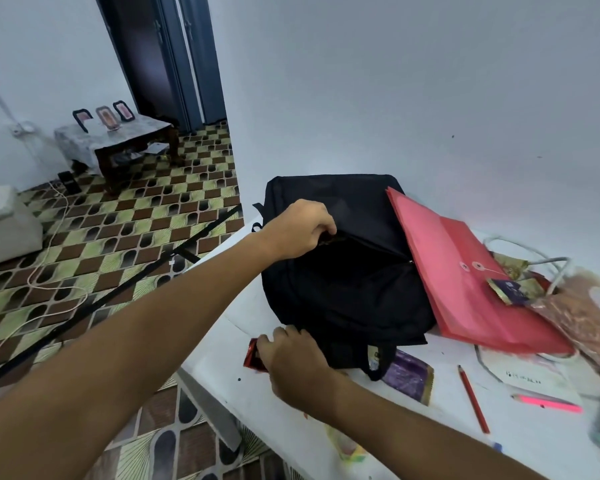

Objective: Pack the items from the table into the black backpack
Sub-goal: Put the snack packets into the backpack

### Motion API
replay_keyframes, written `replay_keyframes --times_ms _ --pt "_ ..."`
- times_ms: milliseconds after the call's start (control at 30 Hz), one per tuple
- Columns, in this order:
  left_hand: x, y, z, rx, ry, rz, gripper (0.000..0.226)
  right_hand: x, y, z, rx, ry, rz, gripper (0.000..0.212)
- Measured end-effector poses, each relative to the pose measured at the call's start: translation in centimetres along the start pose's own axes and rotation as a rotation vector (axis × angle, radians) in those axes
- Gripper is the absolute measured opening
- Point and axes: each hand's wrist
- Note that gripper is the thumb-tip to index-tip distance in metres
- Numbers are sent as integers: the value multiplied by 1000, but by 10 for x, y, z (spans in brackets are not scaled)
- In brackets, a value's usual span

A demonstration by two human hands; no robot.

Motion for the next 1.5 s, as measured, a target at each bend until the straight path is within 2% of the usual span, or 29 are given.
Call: replay_keyframes --times_ms 100,167,267,367,467,600,667,733,800,867,900,967,1000,1100,1133,1200,1233,1267,1333,1367,1433,1500 --pt "-4 5 6 11 23 -6 26 -9 4 2 -13 -57 254 30" --pt "-6 9 10 11 40 -23 27 -16 7 4 61 -150 567 29" --pt "-7 12 17 26 71 -42 26 -32 22 6 103 -306 1029 10" --pt "-5 16 24 39 96 -56 26 -60 42 8 118 -494 1565 23" --pt "-6 18 28 35 109 -58 26 -96 49 2 158 -605 1775 19" --pt "-4 16 28 41 107 -51 27 -134 56 -14 340 -436 2076 6" --pt "-3 15 25 35 104 -57 27 -147 56 -16 305 -495 2112 7" --pt "-3 15 23 28 104 -66 28 -154 43 -7 213 -718 2085 14" --pt "-4 15 21 26 105 -72 28 -155 29 10 139 -903 1950 16" --pt "-4 14 20 19 100 -79 28 -157 24 29 69 -992 1891 14" --pt "-3 14 20 13 96 -77 28 -160 24 37 9 -998 1956 13" --pt "-2 13 21 -4 84 -67 29 -167 23 53 -111 -974 2019 10" --pt "-1 12 22 -19 82 -70 29 -169 21 58 -144 -953 1864 9" --pt "-1 10 21 -40 79 -75 30 -161 16 39 -198 -829 1020 20" --pt "-1 7 21 -39 81 -69 30 -154 17 27 -260 -745 851 22" --pt "-1 4 19 -34 79 -59 30 -142 24 1 -395 -544 697 19" --pt "0 2 17 -30 79 -57 30 -135 31 -11 -405 -446 707 16" --pt "0 0 16 -27 80 -57 30 -130 36 -20 -343 -336 744 14" --pt "1 -2 12 -22 84 -58 30 -118 45 -36 -59 -141 765 11" --pt "0 -3 10 -20 80 -57 30 -112 47 -42 95 -75 710 9" --pt "0 -5 6 -18 68 -50 29 -100 44 -51 304 4 517 13" --pt "0 -6 2 -4 65 -54 27 -85 39 -59 380 25 276 30"
Point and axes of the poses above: each hand's wrist, its own z-axis towards the middle knuckle, its own y-axis out of the back of the hand, x = y × z, and after that the axes turned 14 degrees about -z, right-handed
